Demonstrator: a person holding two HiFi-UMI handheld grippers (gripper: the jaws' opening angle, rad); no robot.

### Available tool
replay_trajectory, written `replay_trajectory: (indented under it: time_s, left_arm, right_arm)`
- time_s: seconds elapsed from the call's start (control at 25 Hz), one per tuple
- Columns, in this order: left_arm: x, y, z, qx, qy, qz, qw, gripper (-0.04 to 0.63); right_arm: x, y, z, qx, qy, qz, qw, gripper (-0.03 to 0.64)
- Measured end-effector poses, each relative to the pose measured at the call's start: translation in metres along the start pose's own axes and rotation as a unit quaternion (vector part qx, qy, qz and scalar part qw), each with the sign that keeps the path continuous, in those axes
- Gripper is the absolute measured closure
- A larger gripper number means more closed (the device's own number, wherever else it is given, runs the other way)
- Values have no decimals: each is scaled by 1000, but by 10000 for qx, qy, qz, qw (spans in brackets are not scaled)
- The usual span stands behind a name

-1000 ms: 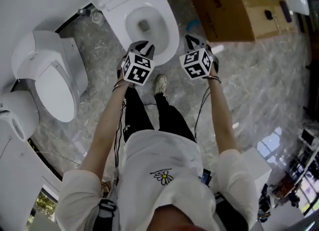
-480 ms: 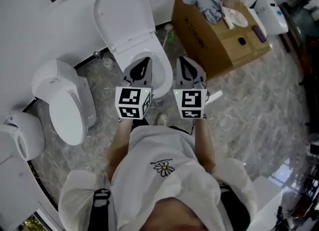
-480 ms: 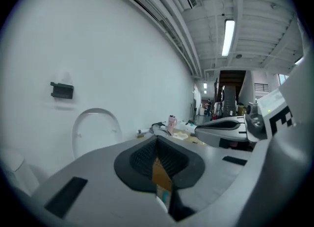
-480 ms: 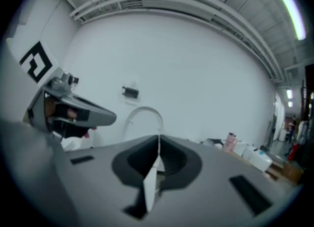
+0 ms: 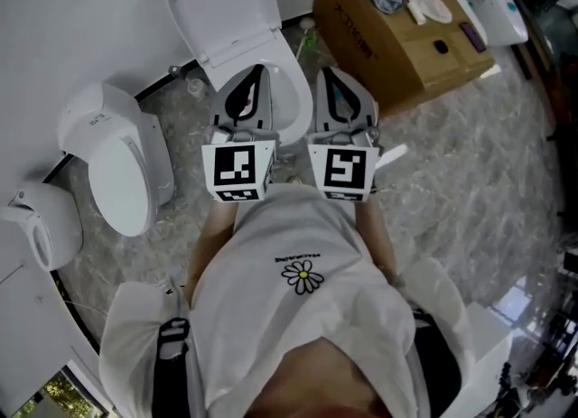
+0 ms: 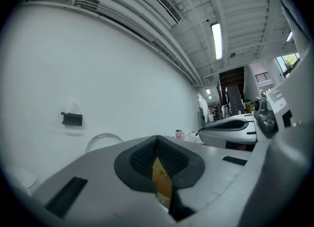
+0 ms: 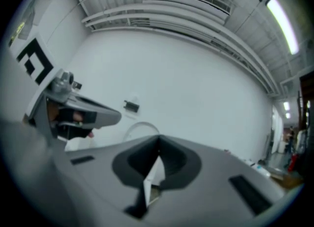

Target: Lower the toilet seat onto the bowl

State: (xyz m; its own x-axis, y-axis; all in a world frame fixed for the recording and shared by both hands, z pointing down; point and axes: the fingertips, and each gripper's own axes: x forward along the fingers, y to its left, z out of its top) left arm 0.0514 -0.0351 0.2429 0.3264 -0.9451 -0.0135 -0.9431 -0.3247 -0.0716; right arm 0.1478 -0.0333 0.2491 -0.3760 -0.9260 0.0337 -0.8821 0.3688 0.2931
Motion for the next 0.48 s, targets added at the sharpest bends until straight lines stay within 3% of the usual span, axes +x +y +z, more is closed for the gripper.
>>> replay_trajectory:
  time_s: [0.48]
  left_arm:
    - [-12,-3,7,-119,-211,74,9997,575]
  right_arm:
    - [-6,9,2,-15,-98,236,9997,586]
